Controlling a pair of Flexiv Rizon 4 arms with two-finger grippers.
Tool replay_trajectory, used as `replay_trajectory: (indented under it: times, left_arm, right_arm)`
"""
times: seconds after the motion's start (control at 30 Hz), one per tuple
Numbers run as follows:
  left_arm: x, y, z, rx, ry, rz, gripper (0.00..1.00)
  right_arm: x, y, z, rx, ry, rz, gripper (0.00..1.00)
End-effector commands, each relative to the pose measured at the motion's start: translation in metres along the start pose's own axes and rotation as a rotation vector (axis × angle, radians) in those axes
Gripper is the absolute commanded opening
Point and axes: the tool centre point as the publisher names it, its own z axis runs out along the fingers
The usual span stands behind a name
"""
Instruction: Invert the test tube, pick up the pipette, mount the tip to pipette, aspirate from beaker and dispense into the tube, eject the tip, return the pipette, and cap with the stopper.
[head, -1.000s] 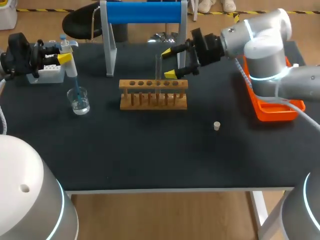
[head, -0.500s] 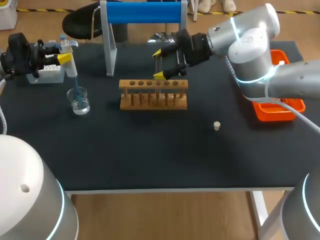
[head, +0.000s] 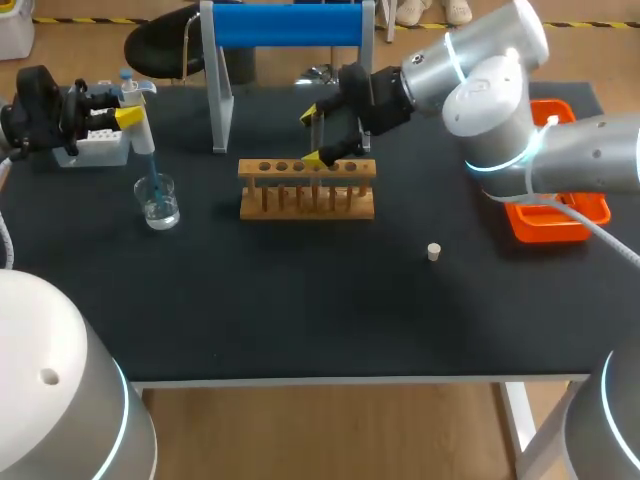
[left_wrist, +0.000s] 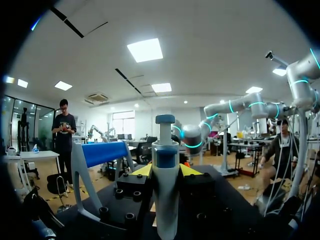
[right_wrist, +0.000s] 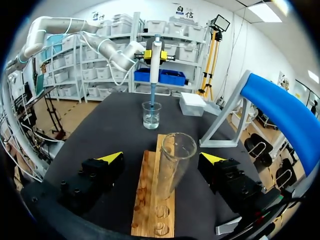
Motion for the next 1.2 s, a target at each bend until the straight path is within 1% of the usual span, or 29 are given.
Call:
replay_trajectory:
  times: [0.03, 0.27, 0.63, 0.83, 1.2]
  left_arm:
    - [-0.0009, -0.0006, -0.0008, -0.001, 0.004, -0.001, 0.00]
    - [-0.0009, -0.0006, -0.0008, -0.001, 0.004, -0.001, 0.00]
    - [-0.0009, -0.0006, -0.0008, -0.001, 0.004, -0.001, 0.00]
    - [-0.0009, -0.0006, -0.0008, -0.001, 0.004, -0.001, 0.00]
    - [-0.0009, -0.0006, -0.0008, -0.001, 0.004, -0.001, 0.00]
  right_arm:
    - [-0.0027, -0.0040, -0.0007, -0.003, -0.007, 0.011, 1.00]
    - [-0.0041, -0.0077, -0.0035, -0.012, -0.045, 0.038, 1.00]
    - [-0.0032, -0.0084, -0.0067, -0.012, -0.058, 0.038, 1.00]
    - [-0.0025, -0.0069, -0.0042, 0.005, -0.058, 0.013, 1.00]
    - [-0.0087, -0.0040, 0.0013, 0.014, -0.058, -0.003, 1.00]
